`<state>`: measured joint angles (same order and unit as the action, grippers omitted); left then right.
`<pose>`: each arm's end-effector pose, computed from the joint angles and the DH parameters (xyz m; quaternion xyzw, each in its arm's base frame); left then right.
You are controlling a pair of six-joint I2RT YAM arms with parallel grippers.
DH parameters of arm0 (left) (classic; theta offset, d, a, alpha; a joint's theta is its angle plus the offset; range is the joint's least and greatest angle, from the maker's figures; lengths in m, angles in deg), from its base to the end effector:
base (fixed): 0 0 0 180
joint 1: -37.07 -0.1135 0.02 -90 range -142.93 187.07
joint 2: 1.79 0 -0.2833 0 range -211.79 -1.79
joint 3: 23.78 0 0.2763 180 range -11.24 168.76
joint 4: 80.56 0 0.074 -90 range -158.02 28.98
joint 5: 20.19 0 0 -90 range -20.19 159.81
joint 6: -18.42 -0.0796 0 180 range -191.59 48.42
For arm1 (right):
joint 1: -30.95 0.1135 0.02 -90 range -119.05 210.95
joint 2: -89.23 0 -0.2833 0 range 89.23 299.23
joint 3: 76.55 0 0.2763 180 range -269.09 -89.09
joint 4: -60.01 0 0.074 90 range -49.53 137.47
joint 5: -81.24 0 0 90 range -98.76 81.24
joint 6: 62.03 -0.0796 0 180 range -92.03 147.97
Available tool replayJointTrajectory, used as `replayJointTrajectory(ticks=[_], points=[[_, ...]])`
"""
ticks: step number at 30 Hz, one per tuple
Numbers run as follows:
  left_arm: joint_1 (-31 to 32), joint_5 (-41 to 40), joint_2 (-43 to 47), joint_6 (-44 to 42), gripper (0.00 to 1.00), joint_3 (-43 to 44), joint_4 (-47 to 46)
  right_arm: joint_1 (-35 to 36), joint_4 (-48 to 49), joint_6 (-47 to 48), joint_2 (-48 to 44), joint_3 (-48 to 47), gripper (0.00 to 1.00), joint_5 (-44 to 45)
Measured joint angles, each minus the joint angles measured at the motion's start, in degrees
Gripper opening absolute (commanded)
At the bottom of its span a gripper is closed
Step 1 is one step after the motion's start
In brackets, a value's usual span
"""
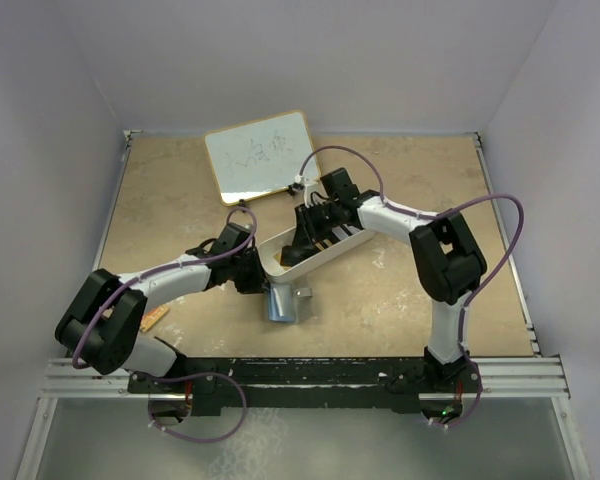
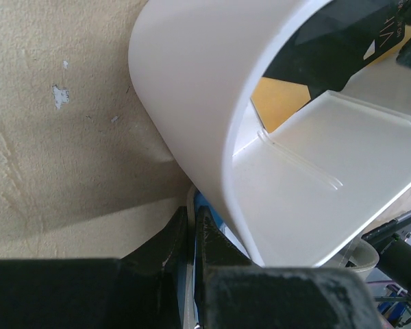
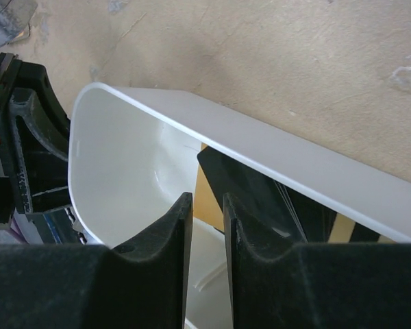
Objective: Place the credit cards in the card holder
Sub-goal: Adjust the card holder at the center of the board, then adjust the storage box at the center of the board.
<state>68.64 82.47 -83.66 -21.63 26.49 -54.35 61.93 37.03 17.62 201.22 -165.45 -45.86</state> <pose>0.2431 -0.1699 0.1208 -0.1223 0.9476 -0.2601 0.1395 0.3831 0.2860 0.1688 -0.2745 0.8437 0.4012 0.2277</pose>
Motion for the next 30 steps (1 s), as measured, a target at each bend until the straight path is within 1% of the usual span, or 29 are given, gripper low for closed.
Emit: replayJointTrajectory(ticks=[3, 7, 11, 13, 18, 22, 30], points=[[0.00, 0.02, 0.00, 0.00, 0.00, -0.02, 0.02, 0.72, -0.20, 0.04, 0.00, 0.00, 0.32, 0.11], [0.00, 0.00, 0.00, 0.00, 0.00, -0.04, -0.07, 1.40, -1.84, 0.87, 0.02, -0.24, 0.34, 1.57], [0.00, -0.22, 0.31, 0.02, 0.00, -0.04, 0.24, 1.60, -6.03, 2.34, 0.00, -1.88, 0.49, 5.75], [0.00, -1.09, 1.09, -0.02, 0.00, 0.04, 1.33, 1.60, -8.26, 3.08, -0.61, -2.56, 0.52, 9.05], [-0.07, -5.53, 3.37, -0.04, 0.00, 1.55, 7.04, 1.62, -14.69, 5.01, -4.11, -4.02, 0.51, 17.14], [-1.20, -7.87, 5.44, 0.02, 0.00, 1.70, 10.12, 2.05, -16.52, 7.26, -5.35, -4.96, 0.45, 18.53], [-1.70, -11.56, 8.22, -0.26, 0.00, 3.96, 19.04, 3.15, -21.09, 11.30, -7.23, -1.51, 0.45, 20.76]])
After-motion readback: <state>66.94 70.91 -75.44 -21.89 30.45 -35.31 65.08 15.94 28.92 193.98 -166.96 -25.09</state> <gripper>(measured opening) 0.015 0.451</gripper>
